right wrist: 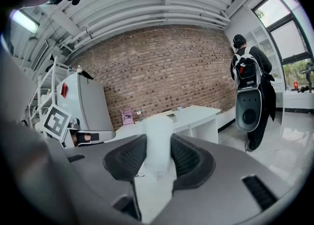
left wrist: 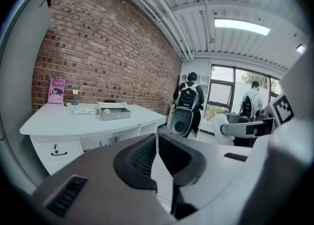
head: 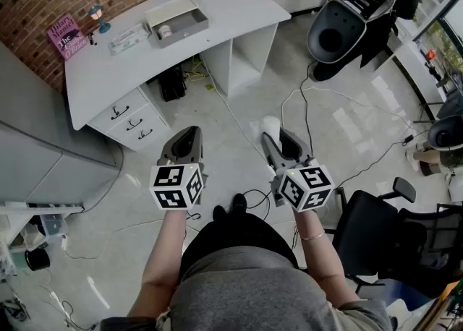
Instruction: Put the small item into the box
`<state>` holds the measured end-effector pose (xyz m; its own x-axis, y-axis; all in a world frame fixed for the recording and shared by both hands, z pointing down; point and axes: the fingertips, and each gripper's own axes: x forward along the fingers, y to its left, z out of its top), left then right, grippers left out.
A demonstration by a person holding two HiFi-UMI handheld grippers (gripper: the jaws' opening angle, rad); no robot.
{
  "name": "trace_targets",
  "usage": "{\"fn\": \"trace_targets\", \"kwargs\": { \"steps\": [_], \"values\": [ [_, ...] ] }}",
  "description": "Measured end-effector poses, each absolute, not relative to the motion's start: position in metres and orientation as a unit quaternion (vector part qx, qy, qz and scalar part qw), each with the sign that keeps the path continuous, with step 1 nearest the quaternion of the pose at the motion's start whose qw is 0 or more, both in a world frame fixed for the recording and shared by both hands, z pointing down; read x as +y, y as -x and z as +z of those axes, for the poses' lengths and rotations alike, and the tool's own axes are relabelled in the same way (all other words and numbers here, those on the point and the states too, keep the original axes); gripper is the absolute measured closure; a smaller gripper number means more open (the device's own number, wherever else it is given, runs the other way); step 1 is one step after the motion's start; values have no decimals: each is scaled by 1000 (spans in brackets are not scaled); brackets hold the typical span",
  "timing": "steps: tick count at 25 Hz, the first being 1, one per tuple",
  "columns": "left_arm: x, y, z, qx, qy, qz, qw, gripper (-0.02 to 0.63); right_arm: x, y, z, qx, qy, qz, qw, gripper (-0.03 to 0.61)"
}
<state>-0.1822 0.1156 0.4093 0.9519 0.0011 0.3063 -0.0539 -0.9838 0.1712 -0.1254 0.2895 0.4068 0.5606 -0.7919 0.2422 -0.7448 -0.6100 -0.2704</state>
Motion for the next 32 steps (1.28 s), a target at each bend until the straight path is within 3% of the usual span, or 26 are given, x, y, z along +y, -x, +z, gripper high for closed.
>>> {"fn": "trace_targets", "kwargs": {
  "steps": [32],
  "values": [
    [117, 131, 422, -64, -980, 173, 70, 581, 284, 50, 417, 465, 858, -188, 110, 417]
  ]
}}
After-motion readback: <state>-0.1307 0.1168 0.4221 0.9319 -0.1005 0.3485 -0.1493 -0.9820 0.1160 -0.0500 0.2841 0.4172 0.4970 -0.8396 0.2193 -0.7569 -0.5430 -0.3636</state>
